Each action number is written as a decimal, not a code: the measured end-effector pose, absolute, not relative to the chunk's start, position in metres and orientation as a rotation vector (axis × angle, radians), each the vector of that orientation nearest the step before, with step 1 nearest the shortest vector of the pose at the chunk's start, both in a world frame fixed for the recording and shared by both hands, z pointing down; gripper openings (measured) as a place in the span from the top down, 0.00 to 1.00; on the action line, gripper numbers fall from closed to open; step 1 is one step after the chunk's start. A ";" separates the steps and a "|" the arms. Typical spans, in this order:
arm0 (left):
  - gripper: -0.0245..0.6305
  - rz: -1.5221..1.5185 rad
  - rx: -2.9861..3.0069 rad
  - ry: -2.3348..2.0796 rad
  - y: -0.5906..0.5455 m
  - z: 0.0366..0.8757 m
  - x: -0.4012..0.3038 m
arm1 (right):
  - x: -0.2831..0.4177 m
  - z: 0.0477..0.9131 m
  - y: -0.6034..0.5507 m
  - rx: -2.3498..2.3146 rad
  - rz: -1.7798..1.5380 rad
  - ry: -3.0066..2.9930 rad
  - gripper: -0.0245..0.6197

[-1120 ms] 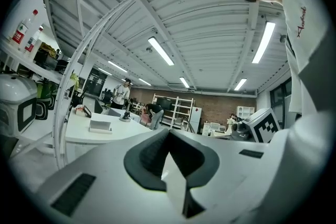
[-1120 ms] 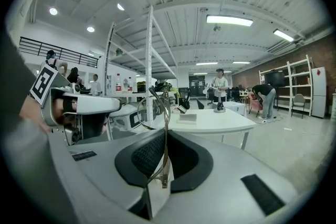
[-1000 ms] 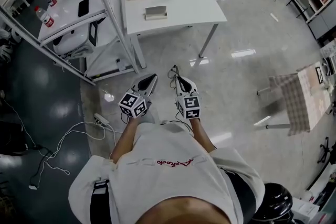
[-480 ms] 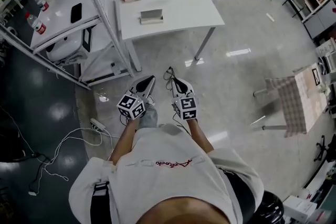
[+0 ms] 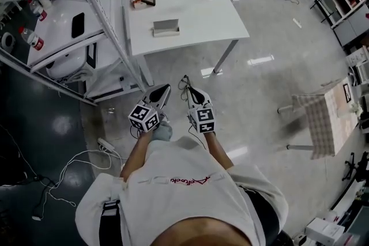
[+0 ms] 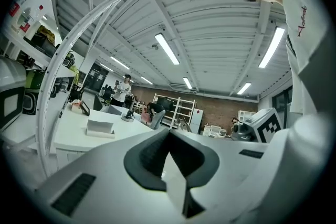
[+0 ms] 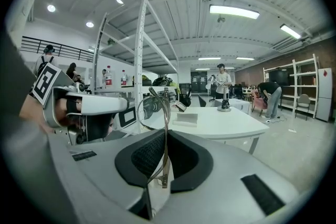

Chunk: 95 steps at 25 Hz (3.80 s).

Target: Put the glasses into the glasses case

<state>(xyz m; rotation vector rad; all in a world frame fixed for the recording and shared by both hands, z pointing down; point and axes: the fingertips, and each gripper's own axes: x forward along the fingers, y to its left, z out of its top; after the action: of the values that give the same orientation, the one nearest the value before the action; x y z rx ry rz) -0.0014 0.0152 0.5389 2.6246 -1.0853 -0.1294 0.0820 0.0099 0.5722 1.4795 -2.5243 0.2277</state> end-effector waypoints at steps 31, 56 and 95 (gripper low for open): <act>0.92 -0.122 2.619 -0.957 -0.183 0.536 -0.057 | 0.026 0.568 -0.189 1.531 0.252 -2.418 0.94; 0.93 -0.056 2.548 -0.991 -0.311 0.566 -0.057 | 0.029 0.613 -0.317 1.483 0.385 -2.399 0.94; 0.93 0.027 2.290 -1.103 -0.333 0.639 -0.090 | -0.023 0.685 -0.389 0.727 -0.279 -2.176 0.94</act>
<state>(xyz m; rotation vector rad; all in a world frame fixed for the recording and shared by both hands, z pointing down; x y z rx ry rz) -0.0896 -0.3331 0.6389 2.2904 -1.1034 0.0271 -0.0226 -0.3890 0.6855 0.7267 -2.1760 -0.2787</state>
